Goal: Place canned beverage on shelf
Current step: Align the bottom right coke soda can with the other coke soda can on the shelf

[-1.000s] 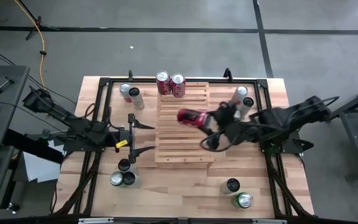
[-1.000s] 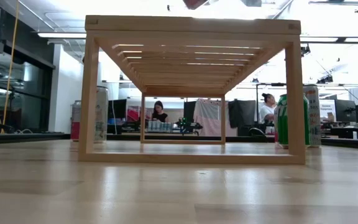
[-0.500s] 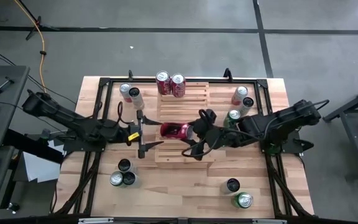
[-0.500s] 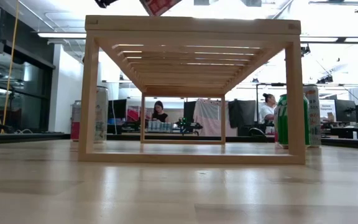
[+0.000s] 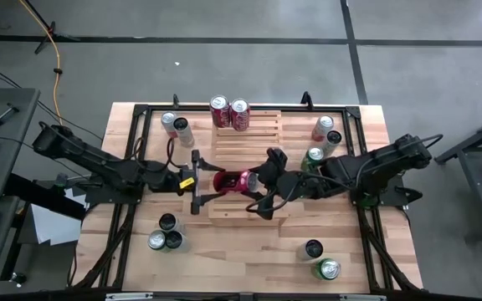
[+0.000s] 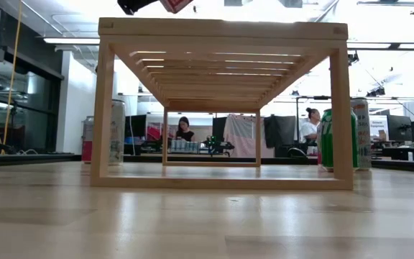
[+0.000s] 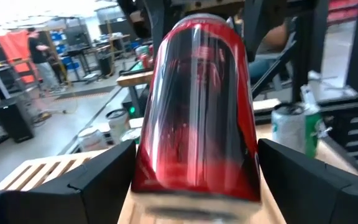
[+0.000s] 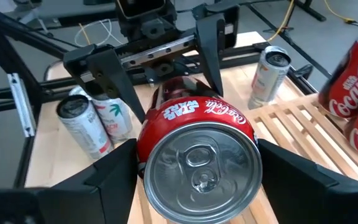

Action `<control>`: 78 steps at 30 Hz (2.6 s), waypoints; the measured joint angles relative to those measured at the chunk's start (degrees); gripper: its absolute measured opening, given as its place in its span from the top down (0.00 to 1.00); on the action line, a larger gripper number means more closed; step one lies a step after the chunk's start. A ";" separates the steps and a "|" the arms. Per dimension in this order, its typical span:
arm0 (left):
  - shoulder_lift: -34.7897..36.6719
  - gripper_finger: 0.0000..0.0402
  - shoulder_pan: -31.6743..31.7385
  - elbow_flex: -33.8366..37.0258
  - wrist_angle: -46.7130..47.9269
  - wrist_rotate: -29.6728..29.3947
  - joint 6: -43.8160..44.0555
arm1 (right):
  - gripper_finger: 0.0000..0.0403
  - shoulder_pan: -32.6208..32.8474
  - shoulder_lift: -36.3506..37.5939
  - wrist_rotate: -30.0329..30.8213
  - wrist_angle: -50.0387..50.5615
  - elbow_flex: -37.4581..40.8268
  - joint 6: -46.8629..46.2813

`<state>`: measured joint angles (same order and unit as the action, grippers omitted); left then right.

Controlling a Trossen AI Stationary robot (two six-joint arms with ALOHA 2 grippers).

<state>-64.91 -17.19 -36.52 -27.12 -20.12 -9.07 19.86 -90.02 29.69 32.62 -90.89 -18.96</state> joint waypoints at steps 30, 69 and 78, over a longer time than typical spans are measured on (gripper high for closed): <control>-5.20 0.33 1.41 -4.13 0.04 -0.45 2.75 | 0.23 -0.02 0.02 2.21 -4.51 -0.02 2.45; 1.50 0.33 9.99 5.78 -15.80 14.99 3.89 | 0.19 3.82 4.18 29.56 -0.99 22.86 -10.72; 0.14 0.33 13.53 5.80 -15.73 16.77 4.51 | 0.19 -3.32 6.99 9.19 -40.73 30.60 17.72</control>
<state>-64.77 -3.66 -30.72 -42.86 -3.35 -4.56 16.53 -83.03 38.88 -8.12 -60.29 -1.24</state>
